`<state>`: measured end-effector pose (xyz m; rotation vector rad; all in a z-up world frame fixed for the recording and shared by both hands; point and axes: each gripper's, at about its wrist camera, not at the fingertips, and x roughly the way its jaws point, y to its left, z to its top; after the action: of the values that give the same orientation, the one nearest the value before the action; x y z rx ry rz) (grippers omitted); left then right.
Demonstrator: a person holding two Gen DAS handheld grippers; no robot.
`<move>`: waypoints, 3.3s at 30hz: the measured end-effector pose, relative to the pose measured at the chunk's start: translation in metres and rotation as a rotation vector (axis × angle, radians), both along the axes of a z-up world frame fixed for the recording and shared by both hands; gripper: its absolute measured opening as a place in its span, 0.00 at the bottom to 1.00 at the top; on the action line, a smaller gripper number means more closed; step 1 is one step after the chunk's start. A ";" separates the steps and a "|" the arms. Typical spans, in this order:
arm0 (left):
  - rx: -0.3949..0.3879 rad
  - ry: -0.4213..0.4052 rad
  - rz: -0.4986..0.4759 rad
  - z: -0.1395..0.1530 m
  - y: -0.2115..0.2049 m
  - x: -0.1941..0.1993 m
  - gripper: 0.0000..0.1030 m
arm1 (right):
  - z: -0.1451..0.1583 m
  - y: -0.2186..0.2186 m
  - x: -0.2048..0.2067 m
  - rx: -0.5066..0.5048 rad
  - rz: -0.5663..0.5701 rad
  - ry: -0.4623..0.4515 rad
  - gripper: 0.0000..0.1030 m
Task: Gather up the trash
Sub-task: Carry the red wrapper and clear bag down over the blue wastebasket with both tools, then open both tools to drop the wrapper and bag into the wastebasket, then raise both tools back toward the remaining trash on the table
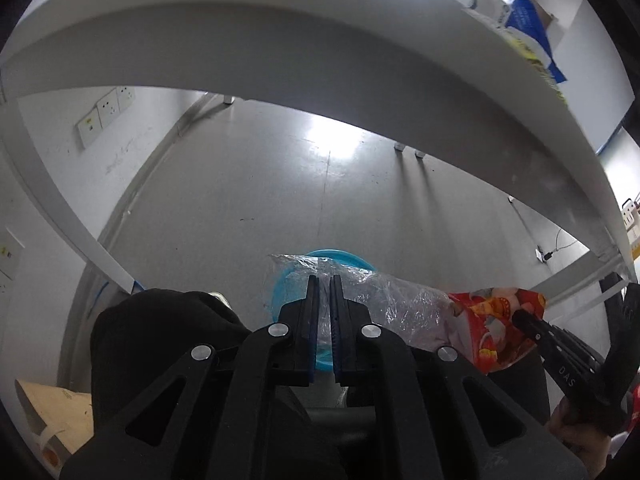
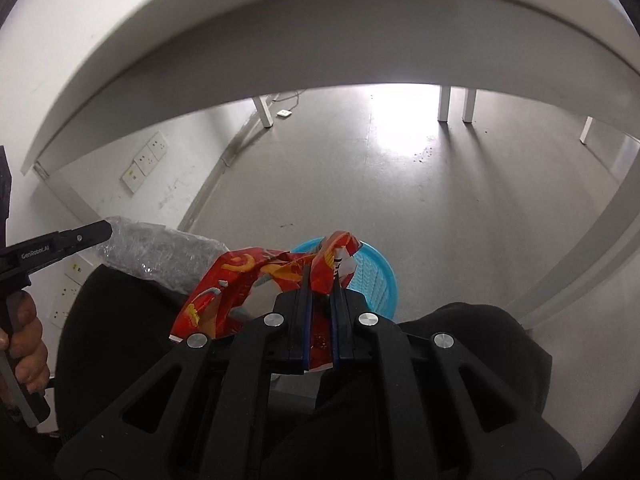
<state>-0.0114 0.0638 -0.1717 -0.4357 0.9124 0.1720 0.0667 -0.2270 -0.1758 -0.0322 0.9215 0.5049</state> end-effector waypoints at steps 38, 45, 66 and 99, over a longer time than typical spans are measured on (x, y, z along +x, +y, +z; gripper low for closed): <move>0.039 0.278 0.068 -0.151 -0.001 0.179 0.04 | -0.191 0.091 0.143 -0.251 -0.105 0.443 0.06; -0.027 0.300 0.110 -0.167 0.008 0.194 0.04 | -0.195 0.091 0.144 -0.249 -0.109 0.459 0.06; -0.143 0.358 0.116 -0.176 0.010 0.172 0.25 | -0.185 0.089 0.135 -0.214 -0.083 0.452 0.31; 0.128 -0.113 -0.051 0.049 -0.059 -0.013 0.61 | 0.021 0.017 0.002 -0.034 0.072 0.024 0.62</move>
<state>-0.0242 0.0049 -0.1231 -0.3004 0.7960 0.1570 0.0688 -0.2100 -0.1546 -0.0901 0.9547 0.5571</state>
